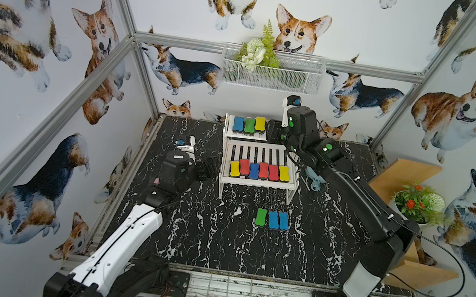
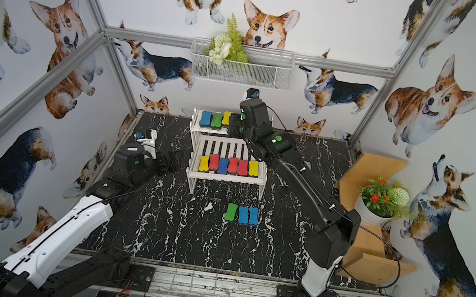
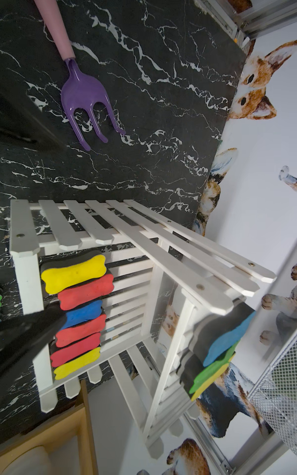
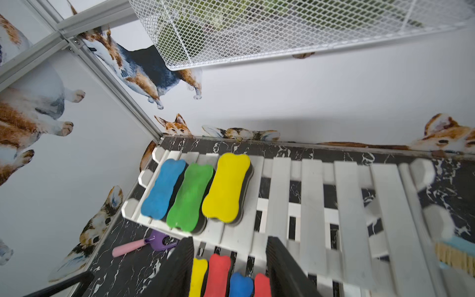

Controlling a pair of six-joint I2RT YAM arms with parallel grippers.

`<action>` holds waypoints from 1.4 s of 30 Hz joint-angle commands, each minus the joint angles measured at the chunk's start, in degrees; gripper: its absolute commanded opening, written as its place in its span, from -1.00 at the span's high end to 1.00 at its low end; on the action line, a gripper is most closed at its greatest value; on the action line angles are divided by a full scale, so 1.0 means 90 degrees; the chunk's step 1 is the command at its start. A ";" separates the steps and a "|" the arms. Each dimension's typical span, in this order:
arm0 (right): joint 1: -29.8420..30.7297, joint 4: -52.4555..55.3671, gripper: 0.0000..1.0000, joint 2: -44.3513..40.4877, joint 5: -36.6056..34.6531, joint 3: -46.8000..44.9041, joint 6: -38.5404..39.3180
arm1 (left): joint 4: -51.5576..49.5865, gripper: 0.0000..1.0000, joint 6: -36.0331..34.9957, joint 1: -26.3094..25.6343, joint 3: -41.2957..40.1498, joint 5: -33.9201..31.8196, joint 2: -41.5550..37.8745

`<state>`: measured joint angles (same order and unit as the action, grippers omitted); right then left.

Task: Remove the whiteboard erasers from the shelf
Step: Pick up the whiteboard eraser from the shelf.

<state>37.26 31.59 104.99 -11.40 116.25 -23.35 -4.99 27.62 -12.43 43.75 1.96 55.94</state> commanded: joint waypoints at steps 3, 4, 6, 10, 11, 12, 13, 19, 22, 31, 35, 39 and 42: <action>-0.0262 0.0946 -0.03 0.0932 0.0347 0.1329 0.0427 | -0.0063 -0.99 -0.0124 -0.0045 0.0069 -0.0124 -0.0022; -0.0263 0.0964 -0.03 0.1040 0.0368 0.1460 0.0482 | -0.0060 -0.99 -0.0134 -0.0055 0.0069 -0.0140 -0.0028; -0.0287 0.1055 -0.03 0.1183 0.0331 0.1654 0.0504 | -0.0061 -0.99 -0.0139 -0.0055 0.0069 -0.0149 -0.0024; -0.0322 0.1074 -0.03 0.1345 0.0387 0.1684 0.0523 | -0.0061 -0.99 -0.0139 -0.0055 0.0079 -0.0142 -0.0012; -0.0325 0.1070 -0.03 0.1360 0.0405 0.1669 0.0534 | -0.0061 -0.99 -0.0139 -0.0055 0.0074 -0.0132 -0.0006; -0.0323 0.1044 -0.03 0.1371 0.0433 0.1646 0.0551 | -0.0052 -0.99 -0.0139 -0.0055 0.0072 -0.0129 -0.0014; -0.0331 0.1015 -0.03 0.1384 0.0440 0.1617 0.0554 | -0.0062 -0.99 -0.0139 -0.0055 0.0077 -0.0134 -0.0006; -0.0323 0.1133 -0.01 0.1517 0.0211 0.1615 0.0529 | -0.0065 -0.99 -0.0139 -0.0057 0.0074 -0.0171 -0.0022; -0.0330 0.1328 0.03 0.1531 0.0148 0.1557 0.0529 | -0.0071 -0.99 -0.0149 -0.0055 0.0080 -0.0193 -0.0039; -0.0322 0.0701 0.04 0.0423 0.0090 0.0001 0.0525 | -0.0063 -0.99 -0.0139 -0.0055 0.0073 -0.0180 -0.0033; -0.0327 0.0788 0.01 0.0502 0.0068 0.0284 0.0602 | -0.0061 -0.99 -0.0129 -0.0056 0.0079 -0.0161 -0.0023; -0.0266 0.0926 -0.23 0.0639 0.0067 0.0878 0.0537 | -0.0070 -0.99 -0.0129 -0.0057 0.0053 -0.0215 -0.0078; -0.0140 0.0869 -0.37 0.0747 0.0036 0.0976 0.0452 | -0.0060 -0.99 -0.0129 -0.0055 0.0061 -0.0217 -0.0076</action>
<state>35.00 38.83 110.78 -10.90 124.07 -18.90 -5.41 26.98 -12.84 43.86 0.25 55.40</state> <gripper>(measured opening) 0.664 0.996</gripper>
